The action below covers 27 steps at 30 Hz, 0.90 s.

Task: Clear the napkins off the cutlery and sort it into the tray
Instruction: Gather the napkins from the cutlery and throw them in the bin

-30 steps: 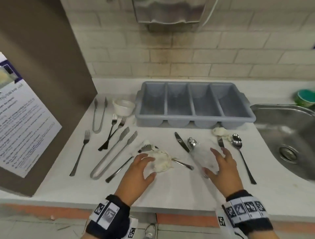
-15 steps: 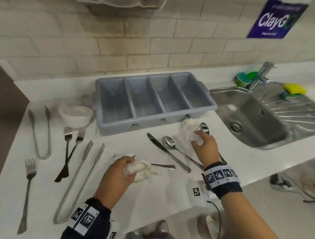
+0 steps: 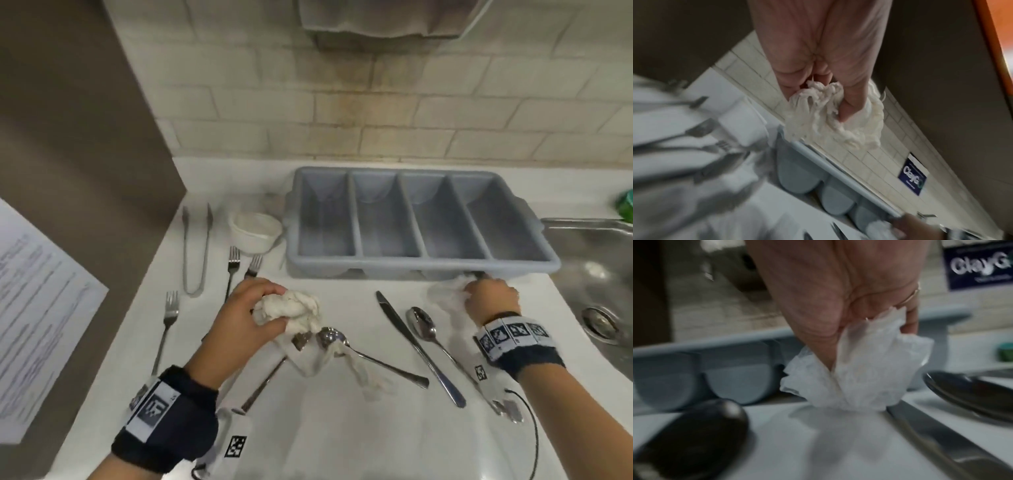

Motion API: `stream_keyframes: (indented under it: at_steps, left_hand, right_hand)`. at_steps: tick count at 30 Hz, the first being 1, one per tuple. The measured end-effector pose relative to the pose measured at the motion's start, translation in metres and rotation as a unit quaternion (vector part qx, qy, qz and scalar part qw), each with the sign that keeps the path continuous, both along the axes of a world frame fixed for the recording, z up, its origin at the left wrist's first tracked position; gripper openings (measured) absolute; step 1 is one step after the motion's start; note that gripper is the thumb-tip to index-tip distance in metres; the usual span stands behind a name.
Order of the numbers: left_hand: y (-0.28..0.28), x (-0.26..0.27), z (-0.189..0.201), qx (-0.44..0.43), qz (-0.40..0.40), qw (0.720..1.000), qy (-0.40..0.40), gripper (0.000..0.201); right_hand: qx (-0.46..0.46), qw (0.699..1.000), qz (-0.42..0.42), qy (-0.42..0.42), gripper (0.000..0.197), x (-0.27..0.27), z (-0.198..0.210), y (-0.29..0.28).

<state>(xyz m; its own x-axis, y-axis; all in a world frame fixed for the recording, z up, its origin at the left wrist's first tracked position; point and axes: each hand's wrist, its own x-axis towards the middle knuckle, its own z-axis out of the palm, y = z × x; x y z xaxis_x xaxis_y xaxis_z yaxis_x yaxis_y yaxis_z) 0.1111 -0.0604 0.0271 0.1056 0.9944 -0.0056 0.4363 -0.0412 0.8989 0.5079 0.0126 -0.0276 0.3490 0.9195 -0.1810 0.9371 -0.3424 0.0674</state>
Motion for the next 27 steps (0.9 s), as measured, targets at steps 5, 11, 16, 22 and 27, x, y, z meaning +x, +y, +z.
stream_keyframes:
  at_steps: [5, 11, 16, 22, 27]
  left_hand:
    - [0.056, -0.045, 0.016, -0.001, 0.029, 0.99, 0.14, 0.037]
    - [0.13, -0.058, 0.004, -0.05, -0.105, 0.912, 0.393, 0.039]
    - [0.16, -0.056, -0.021, -0.093, -0.141, 0.874, 0.456, 0.04]
    - [0.155, -0.065, -0.017, -0.026, -0.033, 0.926, 0.375, 0.033]
    - [0.09, -0.021, 0.047, 0.125, -0.062, 0.946, 0.292, 0.049]
  right_hand:
    - [0.069, 0.986, -0.001, 0.154, 0.03, -0.048, 0.022, -0.045]
    - [0.172, 0.893, -0.04, 0.413, 0.034, -0.1, 0.035, -0.08]
    - [0.212, 0.83, -0.091, 0.508, 0.052, -0.117, 0.027, -0.102]
    - [0.231, 0.841, -0.143, 0.467, 0.022, -0.085, 0.021, -0.141]
    - [0.327, 0.754, -0.294, 0.488, 0.031, -0.032, 0.032, -0.202]
